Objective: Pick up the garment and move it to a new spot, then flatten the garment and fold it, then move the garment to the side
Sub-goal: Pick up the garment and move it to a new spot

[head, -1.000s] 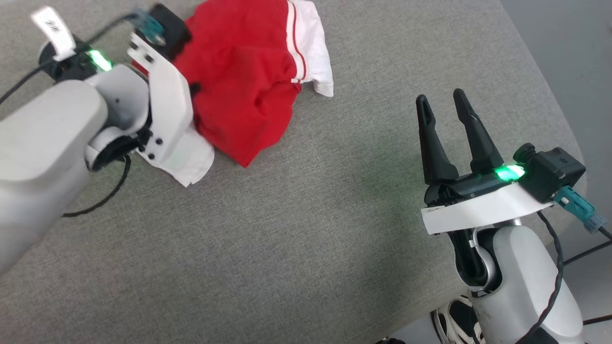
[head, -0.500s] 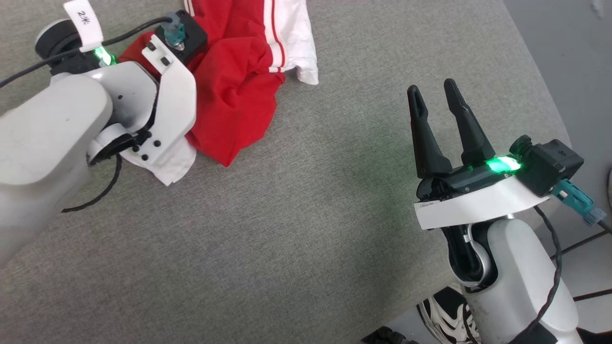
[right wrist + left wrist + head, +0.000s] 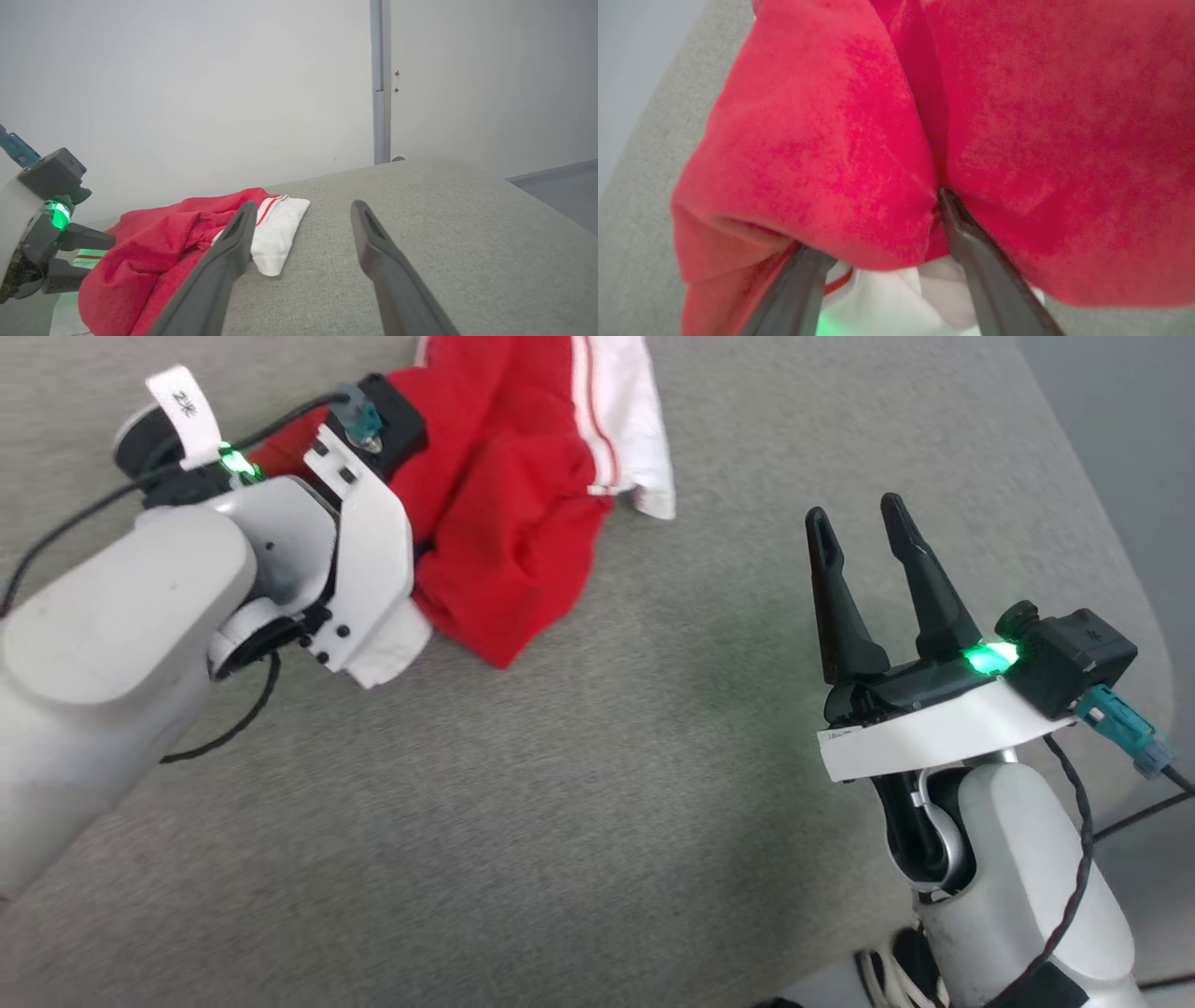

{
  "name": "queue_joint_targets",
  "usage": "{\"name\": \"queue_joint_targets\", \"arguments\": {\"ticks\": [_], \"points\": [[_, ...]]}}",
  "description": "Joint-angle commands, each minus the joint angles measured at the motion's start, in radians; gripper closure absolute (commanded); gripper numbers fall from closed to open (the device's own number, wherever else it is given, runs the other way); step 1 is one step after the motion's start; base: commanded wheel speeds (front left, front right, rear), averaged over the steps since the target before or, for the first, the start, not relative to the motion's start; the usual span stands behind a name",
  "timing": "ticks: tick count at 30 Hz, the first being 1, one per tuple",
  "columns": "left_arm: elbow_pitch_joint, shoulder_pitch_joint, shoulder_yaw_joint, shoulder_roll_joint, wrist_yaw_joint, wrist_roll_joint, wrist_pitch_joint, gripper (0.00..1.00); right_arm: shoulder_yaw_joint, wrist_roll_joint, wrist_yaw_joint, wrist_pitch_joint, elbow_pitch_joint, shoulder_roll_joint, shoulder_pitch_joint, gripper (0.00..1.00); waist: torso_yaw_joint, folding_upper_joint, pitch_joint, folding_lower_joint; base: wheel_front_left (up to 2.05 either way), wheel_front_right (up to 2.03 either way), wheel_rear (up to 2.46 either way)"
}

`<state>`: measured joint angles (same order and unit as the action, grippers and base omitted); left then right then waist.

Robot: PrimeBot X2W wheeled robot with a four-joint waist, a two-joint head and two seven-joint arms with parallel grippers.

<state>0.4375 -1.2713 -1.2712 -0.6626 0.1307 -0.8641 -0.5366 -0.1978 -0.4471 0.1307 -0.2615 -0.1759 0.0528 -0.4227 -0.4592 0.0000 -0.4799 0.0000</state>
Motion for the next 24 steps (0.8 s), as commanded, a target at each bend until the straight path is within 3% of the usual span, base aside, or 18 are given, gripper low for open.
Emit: {"name": "queue_joint_targets", "arguments": {"ticks": [1,12,22,24], "points": [[0.012,0.024,-0.015,0.001,-0.001,-0.014,0.02,0.0,0.002,0.015,0.0,-0.005,-0.009,-0.001,-0.008,0.0,0.047,0.0,0.042,0.0,0.0,0.0,0.0],[0.107,0.089,0.041,0.05,-0.001,-0.167,0.374,0.0,0.04,0.145,0.0,-0.005,-0.071,-0.001,0.012,0.0,0.199,0.0,0.16,0.0,0.0,0.0,0.0],[0.232,0.393,0.161,0.098,-0.024,-0.309,0.755,0.0,0.101,0.208,0.0,-0.005,-0.124,0.076,0.082,0.0,0.357,0.0,0.276,0.0,0.0,0.0,0.0],[0.248,0.45,0.191,0.107,-0.03,-0.336,0.783,0.0,0.115,0.212,0.0,-0.004,-0.131,0.092,0.101,0.0,0.386,0.0,0.295,0.0,0.0,0.0,0.0]]}}
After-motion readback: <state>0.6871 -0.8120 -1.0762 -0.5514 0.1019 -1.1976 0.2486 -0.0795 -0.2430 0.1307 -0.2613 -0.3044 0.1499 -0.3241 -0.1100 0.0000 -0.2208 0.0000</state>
